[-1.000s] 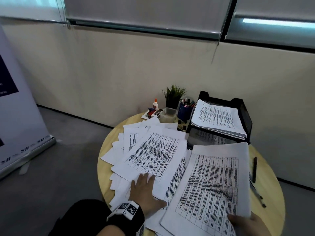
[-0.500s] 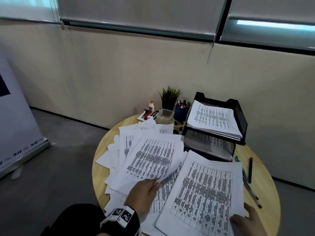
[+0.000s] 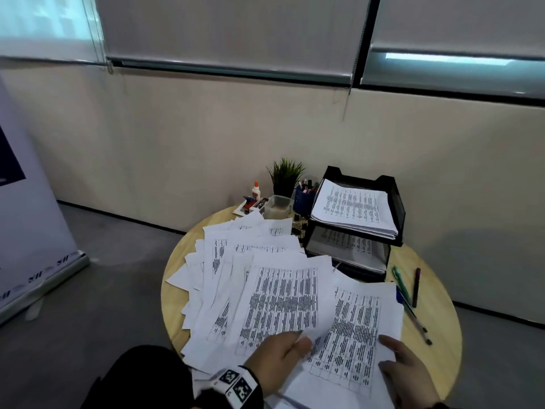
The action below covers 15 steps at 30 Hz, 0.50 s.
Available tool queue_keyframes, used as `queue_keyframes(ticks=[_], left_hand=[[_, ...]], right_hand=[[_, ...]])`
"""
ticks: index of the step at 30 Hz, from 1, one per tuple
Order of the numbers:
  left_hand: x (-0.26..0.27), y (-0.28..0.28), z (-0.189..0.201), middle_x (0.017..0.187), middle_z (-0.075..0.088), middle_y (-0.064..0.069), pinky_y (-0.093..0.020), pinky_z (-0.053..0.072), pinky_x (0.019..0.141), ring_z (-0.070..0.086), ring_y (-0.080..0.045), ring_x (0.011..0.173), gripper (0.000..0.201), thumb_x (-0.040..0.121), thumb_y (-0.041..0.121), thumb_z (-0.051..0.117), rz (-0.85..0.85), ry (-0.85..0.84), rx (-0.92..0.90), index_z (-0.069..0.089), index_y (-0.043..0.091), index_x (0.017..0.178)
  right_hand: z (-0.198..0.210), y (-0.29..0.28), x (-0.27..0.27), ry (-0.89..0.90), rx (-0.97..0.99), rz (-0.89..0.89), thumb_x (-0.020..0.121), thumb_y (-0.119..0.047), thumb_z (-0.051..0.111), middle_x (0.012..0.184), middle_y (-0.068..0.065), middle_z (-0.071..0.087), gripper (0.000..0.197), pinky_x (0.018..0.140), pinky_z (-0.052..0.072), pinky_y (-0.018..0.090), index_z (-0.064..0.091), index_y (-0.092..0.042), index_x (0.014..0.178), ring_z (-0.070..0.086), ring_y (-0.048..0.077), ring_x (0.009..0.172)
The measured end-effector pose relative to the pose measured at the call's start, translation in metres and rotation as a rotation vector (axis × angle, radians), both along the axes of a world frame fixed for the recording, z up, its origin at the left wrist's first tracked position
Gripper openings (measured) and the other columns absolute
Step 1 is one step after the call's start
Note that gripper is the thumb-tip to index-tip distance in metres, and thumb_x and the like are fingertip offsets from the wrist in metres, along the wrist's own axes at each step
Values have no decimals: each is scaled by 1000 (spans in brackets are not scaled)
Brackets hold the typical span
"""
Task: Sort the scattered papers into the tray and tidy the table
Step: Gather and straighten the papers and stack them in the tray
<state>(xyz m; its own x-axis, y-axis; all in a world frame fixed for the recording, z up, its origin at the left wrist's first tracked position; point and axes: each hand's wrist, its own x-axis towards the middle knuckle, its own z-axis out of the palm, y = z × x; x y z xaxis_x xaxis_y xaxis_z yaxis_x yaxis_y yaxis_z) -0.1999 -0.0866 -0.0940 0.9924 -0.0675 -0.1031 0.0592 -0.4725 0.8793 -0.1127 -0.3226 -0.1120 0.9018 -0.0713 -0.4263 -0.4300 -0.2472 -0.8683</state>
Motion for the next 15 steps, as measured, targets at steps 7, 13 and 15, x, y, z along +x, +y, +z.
queue_keyframes(ticks=[7, 13, 15], left_hand=[[-7, -25, 4, 112, 65, 6, -15, 50, 80, 62, -4, 96, 35, 94, 54, 30, -8, -171, -33, 51, 45, 121], [-4, -10, 11, 59, 57, 9, -13, 39, 57, 44, 3, 52, 50, 88, 53, 40, 356, -311, -254, 63, 12, 106], [-6, -3, 16, 63, 62, -5, -9, 37, 59, 42, 4, 49, 38, 93, 38, 41, 408, -394, -252, 64, 12, 107]], right_hand=[[1, 0, -8, -38, -11, -5, 78, 18, 41, 45, 9, 56, 46, 35, 25, 15, 64, -4, 111, 33, 16, 27], [-7, -3, -3, -50, -8, -33, 79, 16, 41, 55, 10, 61, 46, 43, 29, 19, 67, -6, 110, 37, 17, 33], [-4, -5, -2, -73, 35, -59, 81, 16, 41, 59, 14, 62, 43, 51, 30, 23, 68, -7, 106, 38, 18, 44]])
